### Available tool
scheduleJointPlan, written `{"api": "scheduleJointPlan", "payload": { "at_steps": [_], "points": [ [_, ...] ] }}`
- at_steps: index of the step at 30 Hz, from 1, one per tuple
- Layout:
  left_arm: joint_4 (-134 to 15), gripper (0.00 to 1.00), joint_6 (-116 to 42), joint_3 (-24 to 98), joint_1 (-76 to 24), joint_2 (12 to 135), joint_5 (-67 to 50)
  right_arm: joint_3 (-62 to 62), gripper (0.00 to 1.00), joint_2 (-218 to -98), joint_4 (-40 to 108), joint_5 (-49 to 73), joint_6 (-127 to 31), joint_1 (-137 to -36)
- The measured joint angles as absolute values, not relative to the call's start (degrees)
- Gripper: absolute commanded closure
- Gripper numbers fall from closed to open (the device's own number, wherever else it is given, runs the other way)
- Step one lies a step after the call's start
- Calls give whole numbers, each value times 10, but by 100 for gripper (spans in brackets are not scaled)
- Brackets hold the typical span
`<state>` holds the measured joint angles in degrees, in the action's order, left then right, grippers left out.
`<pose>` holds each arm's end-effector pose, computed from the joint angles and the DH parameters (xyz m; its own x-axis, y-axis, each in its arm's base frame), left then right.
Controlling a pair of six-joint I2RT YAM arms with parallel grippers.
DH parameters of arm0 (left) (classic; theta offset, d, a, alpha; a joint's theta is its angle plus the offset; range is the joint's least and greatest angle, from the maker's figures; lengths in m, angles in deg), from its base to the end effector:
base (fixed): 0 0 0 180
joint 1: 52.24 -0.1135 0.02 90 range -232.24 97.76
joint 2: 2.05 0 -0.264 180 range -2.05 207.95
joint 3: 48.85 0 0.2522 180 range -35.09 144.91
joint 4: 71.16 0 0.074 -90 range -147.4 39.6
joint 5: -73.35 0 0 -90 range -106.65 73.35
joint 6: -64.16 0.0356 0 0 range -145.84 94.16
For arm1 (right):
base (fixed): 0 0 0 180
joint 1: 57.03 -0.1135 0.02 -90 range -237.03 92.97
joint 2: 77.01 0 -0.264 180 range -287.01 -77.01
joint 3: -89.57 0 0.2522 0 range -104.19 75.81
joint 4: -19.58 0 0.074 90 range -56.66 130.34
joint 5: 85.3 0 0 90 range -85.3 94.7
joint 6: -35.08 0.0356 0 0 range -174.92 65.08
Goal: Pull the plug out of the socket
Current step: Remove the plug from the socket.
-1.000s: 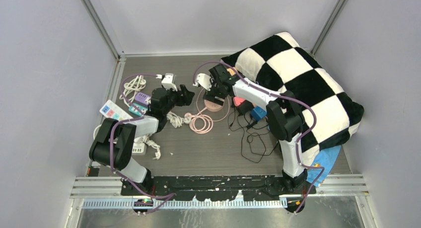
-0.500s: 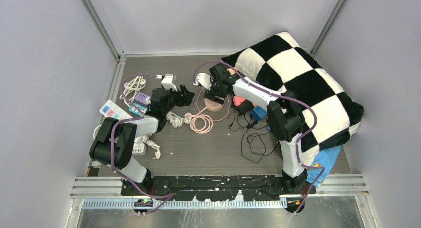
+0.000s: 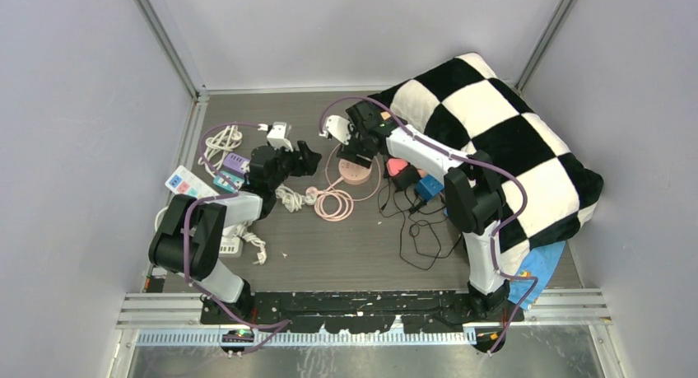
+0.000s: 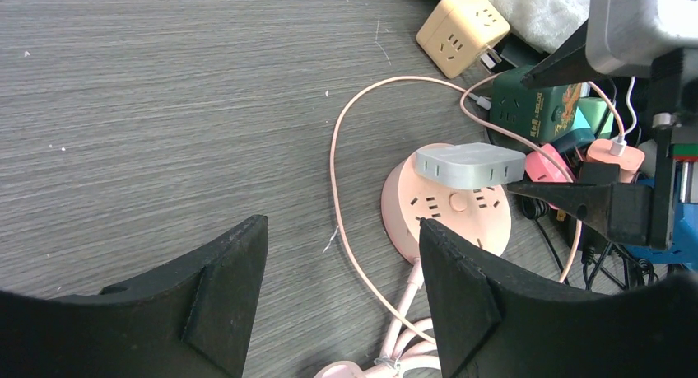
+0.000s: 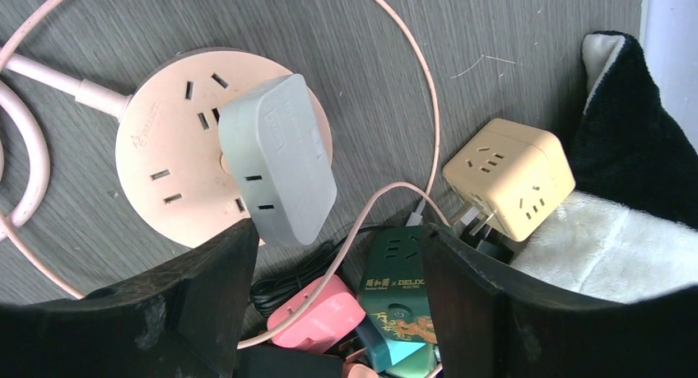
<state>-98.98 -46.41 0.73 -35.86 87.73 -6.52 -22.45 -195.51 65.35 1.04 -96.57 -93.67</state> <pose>0.3034 -0.0957 0.1913 -0.3480 -0.2582 -0.9012 0.3420 0.8601 -0.3785 0.3734 0.2749 0.2304 -0.0991 -0.9003 -0.4239 -0.8432 0.3022 -0.4446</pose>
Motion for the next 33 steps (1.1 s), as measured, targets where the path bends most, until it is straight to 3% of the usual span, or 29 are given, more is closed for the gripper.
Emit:
{"api": "scheduleJointPlan", "payload": {
  "at_steps": [24, 33],
  "points": [
    [-990, 32, -464, 7, -359, 880, -63, -288, 27, -1969, 692, 58, -968, -935],
    [-990, 32, -464, 7, -361, 883, -61, -306, 14, -1972, 730, 109, -968, -930]
  ]
}}
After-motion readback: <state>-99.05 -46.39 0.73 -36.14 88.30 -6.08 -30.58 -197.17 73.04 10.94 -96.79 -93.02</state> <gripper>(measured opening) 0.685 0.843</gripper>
